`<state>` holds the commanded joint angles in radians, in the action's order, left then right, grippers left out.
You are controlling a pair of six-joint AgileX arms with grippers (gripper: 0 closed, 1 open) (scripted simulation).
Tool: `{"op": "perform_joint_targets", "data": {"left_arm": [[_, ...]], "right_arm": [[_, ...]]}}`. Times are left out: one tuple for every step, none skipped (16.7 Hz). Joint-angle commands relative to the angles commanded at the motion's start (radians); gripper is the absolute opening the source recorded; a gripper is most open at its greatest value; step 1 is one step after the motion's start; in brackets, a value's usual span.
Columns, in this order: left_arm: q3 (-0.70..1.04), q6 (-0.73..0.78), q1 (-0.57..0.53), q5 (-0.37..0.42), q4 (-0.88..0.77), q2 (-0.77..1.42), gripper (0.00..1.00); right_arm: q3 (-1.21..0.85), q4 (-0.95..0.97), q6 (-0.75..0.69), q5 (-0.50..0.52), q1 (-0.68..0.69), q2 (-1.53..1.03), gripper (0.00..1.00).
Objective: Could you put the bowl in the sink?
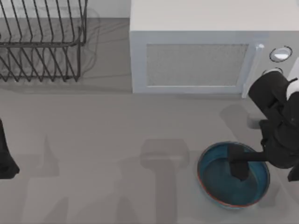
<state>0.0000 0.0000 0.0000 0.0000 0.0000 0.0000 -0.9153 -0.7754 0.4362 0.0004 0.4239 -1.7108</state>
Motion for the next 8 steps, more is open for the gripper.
{"op": "perform_joint_targets", "data": {"left_arm": [[0.0,0.0,0.0,0.0,0.0,0.0,1.0],[0.0,0.0,0.0,0.0,0.0,0.0,1.0],[0.0,0.0,0.0,0.0,0.0,0.0,1.0],[0.0,0.0,0.0,0.0,0.0,0.0,1.0],[0.0,0.0,0.0,0.0,0.0,0.0,1.0],[0.0,0.0,0.0,0.0,0.0,0.0,1.0],[0.0,0.0,0.0,0.0,0.0,0.0,1.0],[0.0,0.0,0.0,0.0,0.0,0.0,1.0]], "right_arm": [[0.0,0.0,0.0,0.0,0.0,0.0,0.92],[0.0,0.0,0.0,0.0,0.0,0.0,0.85],[0.0,0.0,0.0,0.0,0.0,0.0,0.77],[0.0,0.0,0.0,0.0,0.0,0.0,0.7],[0.0,0.0,0.0,0.0,0.0,0.0,0.62],[0.0,0.0,0.0,0.0,0.0,0.0,0.55],[0.0,0.0,0.0,0.0,0.0,0.0,0.47],[0.0,0.0,0.0,0.0,0.0,0.0,0.4]]}}
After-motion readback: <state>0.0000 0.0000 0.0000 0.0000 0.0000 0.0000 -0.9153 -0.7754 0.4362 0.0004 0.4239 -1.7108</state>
